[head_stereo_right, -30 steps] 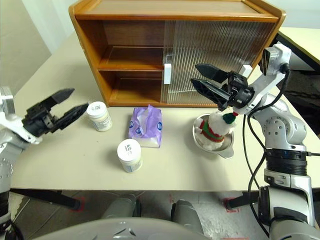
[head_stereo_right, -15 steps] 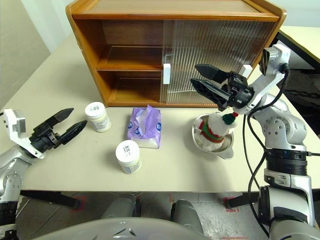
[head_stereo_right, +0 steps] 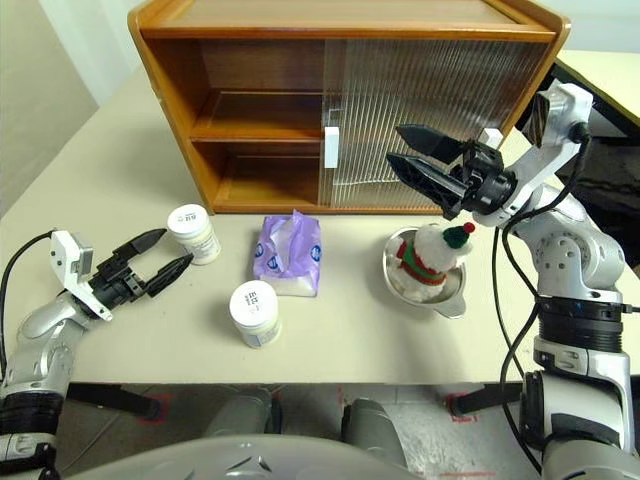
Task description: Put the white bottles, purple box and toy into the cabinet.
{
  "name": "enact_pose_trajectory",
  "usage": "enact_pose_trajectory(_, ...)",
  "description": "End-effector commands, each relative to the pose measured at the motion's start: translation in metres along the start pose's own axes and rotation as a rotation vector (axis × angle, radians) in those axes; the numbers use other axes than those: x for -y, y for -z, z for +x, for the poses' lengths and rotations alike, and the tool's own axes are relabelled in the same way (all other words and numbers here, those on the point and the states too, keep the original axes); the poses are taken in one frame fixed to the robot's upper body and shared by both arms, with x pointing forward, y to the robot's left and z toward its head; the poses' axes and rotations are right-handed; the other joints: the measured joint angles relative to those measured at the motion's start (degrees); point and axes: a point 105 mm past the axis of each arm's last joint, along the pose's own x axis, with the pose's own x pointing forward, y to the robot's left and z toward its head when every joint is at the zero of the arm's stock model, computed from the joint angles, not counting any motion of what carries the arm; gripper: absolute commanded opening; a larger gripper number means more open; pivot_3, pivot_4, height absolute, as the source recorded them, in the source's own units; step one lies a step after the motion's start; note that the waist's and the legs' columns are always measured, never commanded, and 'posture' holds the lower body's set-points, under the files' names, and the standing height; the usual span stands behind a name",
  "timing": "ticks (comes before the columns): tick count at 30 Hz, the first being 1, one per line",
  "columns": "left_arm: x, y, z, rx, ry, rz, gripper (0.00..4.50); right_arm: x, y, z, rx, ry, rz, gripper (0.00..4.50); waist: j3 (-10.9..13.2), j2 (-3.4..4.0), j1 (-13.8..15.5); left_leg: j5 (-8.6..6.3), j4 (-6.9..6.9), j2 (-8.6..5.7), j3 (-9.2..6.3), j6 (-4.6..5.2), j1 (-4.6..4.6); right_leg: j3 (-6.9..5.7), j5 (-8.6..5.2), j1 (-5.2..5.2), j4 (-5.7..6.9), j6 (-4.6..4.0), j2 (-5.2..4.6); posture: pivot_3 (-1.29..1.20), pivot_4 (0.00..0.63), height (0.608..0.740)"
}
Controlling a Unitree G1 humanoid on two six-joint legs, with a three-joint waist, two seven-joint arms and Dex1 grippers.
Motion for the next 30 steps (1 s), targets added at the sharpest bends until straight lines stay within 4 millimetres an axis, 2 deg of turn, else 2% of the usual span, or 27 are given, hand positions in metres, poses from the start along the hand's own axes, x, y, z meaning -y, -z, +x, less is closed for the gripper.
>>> enact_pose_trajectory(1, 0.003, 0.012, 0.003, -0.021, 0.022, 0.002, 4.49, -0.004, -0.004, 0.0, 0.001, -0.008, -0.011, 4.5, 0.0, 0.01, -0.1, 0.0, -0.04, 0.0, 0.01, 0.0, 0.0, 0.01, 0.0, 0.0, -0.01, 0.0, -0.01, 0.07, 0.0, 0.74)
enact_pose_trajectory(11, 0.002, 0.021, 0.014, -0.013, 0.04, -0.01, 4.49, -0.004, -0.007, -0.001, 0.0, 0.003, -0.019, 4.5, 0.0, -0.02, -0.4, 0.01, -0.24, 0.0, 0.02, 0.01, 0.01, -0.03, 0.01, -0.04, -0.09, -0.01, 0.0, 0.06, 0.0, 0.74)
enact_pose_trajectory(20, 0.003, 0.017, 0.027, 0.006, 0.054, -0.009, 4.49, -0.005, -0.006, -0.003, -0.001, 0.01, -0.019, 4.5, 0.0, -0.03, -1.5, 0.01, -0.27, -0.01, 0.04, 0.01, 0.01, -0.04, 0.02, -0.04, -0.12, 0.01, 0.01, 0.05, 0.0, 0.74)
enact_pose_trajectory(26, 0.005, 0.017, 0.029, 0.004, 0.066, -0.01, 4.49, -0.005, -0.007, -0.003, 0.003, 0.014, -0.025, 4.5, 0.0, -0.03, -1.7, 0.01, -0.27, -0.01, 0.07, 0.02, 0.05, -0.05, 0.03, -0.04, -0.08, 0.02, 0.05, 0.05, 0.0, 0.74)
enact_pose_trajectory(28, 0.004, 0.017, 0.028, 0.001, 0.06, -0.009, 4.12, -0.005, -0.007, -0.003, 0.002, 0.015, -0.026, 4.5, 0.0, -0.03, -1.7, 0.01, -0.27, -0.01, 0.08, 0.02, 0.05, -0.07, 0.03, -0.04, -0.07, 0.02, 0.05, 0.05, 0.0, 0.74)
enact_pose_trajectory(30, 0.002, 0.017, 0.023, -0.008, 0.05, -0.008, 3.49, -0.005, -0.007, -0.003, 0.004, 0.017, -0.027, 4.5, 0.0, -0.03, -1.7, 0.02, -0.26, -0.01, 0.09, 0.02, 0.06, -0.08, 0.03, -0.04, -0.07, 0.03, 0.04, 0.05, 0.0, 0.74)
